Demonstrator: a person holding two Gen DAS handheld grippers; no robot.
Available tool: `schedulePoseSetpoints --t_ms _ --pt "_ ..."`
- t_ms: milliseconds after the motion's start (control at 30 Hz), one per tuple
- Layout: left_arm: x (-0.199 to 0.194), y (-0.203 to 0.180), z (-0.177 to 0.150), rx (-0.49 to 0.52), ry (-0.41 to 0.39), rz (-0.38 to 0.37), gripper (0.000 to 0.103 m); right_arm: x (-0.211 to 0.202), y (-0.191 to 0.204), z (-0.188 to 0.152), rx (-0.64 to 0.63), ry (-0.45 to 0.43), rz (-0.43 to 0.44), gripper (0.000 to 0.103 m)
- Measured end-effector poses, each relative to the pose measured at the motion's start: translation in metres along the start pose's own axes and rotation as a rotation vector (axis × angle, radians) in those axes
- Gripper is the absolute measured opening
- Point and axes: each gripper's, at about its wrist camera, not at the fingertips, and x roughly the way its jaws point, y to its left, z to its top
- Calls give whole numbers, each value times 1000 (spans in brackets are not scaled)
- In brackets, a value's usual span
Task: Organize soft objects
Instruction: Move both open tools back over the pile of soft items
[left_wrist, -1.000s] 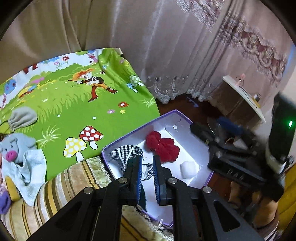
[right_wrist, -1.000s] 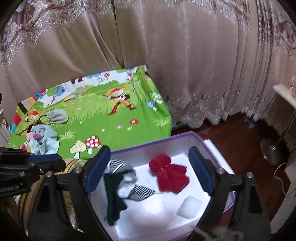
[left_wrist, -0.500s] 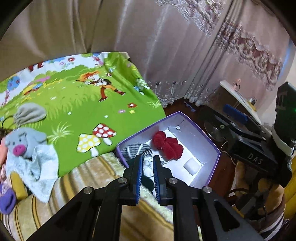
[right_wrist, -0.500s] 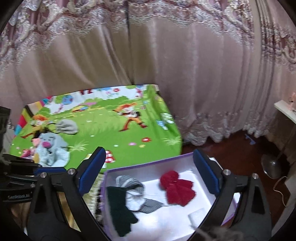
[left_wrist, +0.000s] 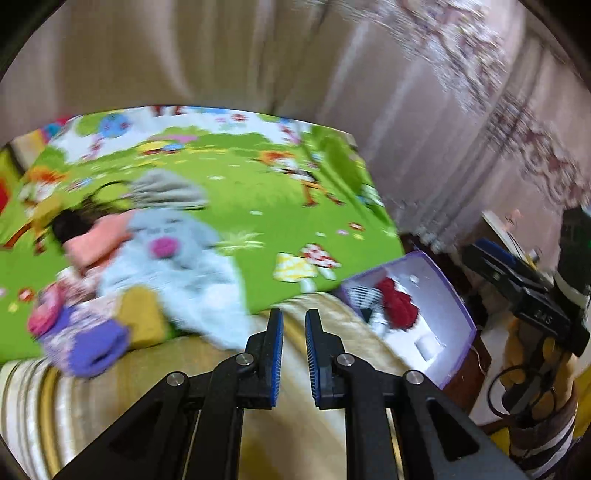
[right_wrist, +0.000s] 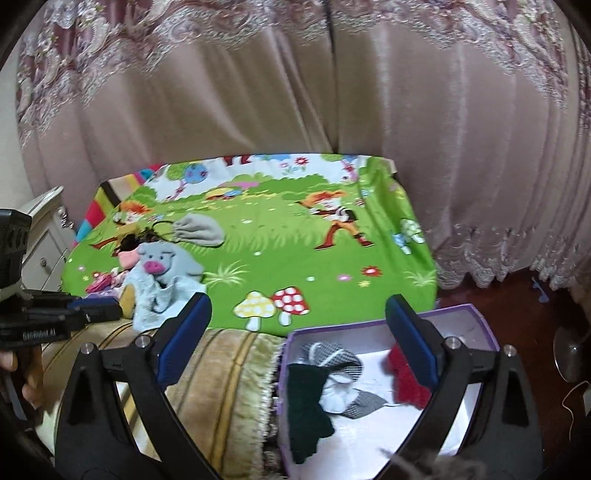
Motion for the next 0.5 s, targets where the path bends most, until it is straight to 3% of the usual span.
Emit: schedulePoseSetpoints --t_ms 133,233,500 --pt "-25 46 -4 -82 -49 83 54 10 12 3 13 30 47 96" --pt "-38 74 -8 -129 -63 136 57 18 24 4 0 56 73 96" --pt "-49 123 -23 -224 -46 188 58 37 61 6 -71 102 133 96"
